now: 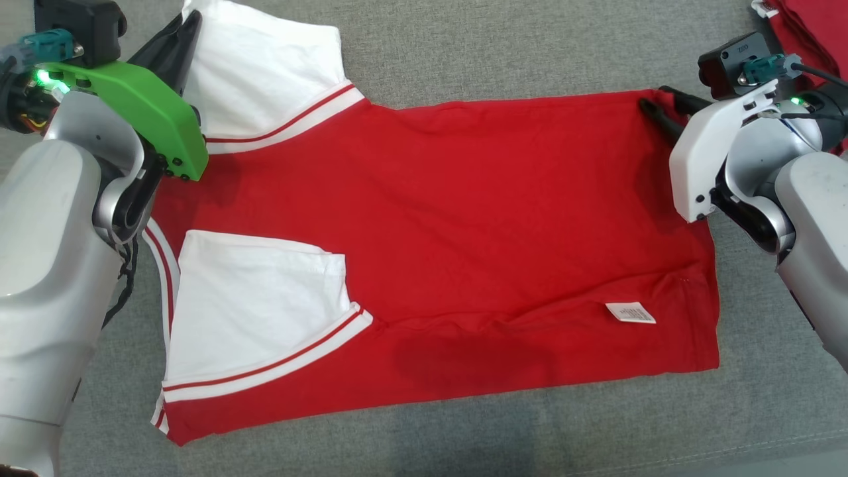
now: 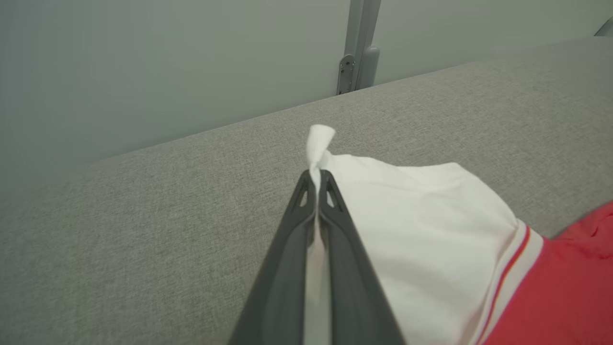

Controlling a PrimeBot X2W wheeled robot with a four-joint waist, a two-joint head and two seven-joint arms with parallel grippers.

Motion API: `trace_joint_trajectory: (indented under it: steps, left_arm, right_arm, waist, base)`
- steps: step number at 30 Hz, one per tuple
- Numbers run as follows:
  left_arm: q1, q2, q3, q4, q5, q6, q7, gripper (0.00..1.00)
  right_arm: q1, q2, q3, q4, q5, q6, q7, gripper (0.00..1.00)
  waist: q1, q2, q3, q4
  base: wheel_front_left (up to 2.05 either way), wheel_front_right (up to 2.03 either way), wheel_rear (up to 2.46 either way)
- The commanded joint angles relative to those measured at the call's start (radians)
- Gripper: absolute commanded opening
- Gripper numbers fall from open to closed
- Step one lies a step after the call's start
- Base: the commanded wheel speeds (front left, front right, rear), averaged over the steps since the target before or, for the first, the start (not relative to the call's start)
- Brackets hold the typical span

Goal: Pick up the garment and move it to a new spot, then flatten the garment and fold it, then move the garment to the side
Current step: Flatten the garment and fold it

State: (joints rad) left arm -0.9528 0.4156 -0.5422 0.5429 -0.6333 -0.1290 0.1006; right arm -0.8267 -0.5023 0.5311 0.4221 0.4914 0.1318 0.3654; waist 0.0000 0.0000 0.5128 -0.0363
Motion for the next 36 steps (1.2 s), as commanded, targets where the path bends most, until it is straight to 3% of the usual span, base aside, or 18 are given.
trace_joint_trajectory:
  steps: [1,8,15,28,36]
  left_arm:
    - [0.015,0.010,0.004,-0.007,-0.013,-0.002,-0.014,0.00]
    - [0.074,0.021,0.031,-0.058,-0.049,-0.002,-0.073,0.00]
    - [0.245,0.059,0.075,-0.217,-0.098,0.027,-0.158,0.00]
    - [0.693,0.139,0.109,-0.631,-0.138,0.185,-0.206,0.00]
    - [0.887,0.121,0.124,-0.690,-0.197,0.240,-0.245,0.00]
  right_arm:
    - [-0.001,-0.008,0.003,0.019,0.006,-0.002,-0.010,0.00]
    - [0.037,0.001,-0.021,-0.010,0.023,-0.002,-0.116,0.00]
    - [0.175,-0.009,-0.065,-0.126,0.035,-0.002,-0.213,0.00]
    - [0.528,0.023,-0.248,-0.400,-0.014,-0.002,-0.213,0.00]
    - [0.704,0.078,-0.326,-0.498,-0.036,-0.002,-0.178,0.00]
  waist:
    - [0.0000,0.0000,-0.007,-0.002]
    - [0.0000,0.0000,-0.045,-0.004]
    - [0.0000,0.0000,-0.104,-0.010]
    - [0.0000,0.0000,-0.219,-0.008]
    - [0.0000,0.0000,-0.248,-0.004]
  base:
    - [0.00,0.00,0.00]
    - [0.00,0.00,0.00]
    - [0.00,0.00,0.00]
    - [0.00,0.00,0.00]
    - [0.00,0.00,0.00]
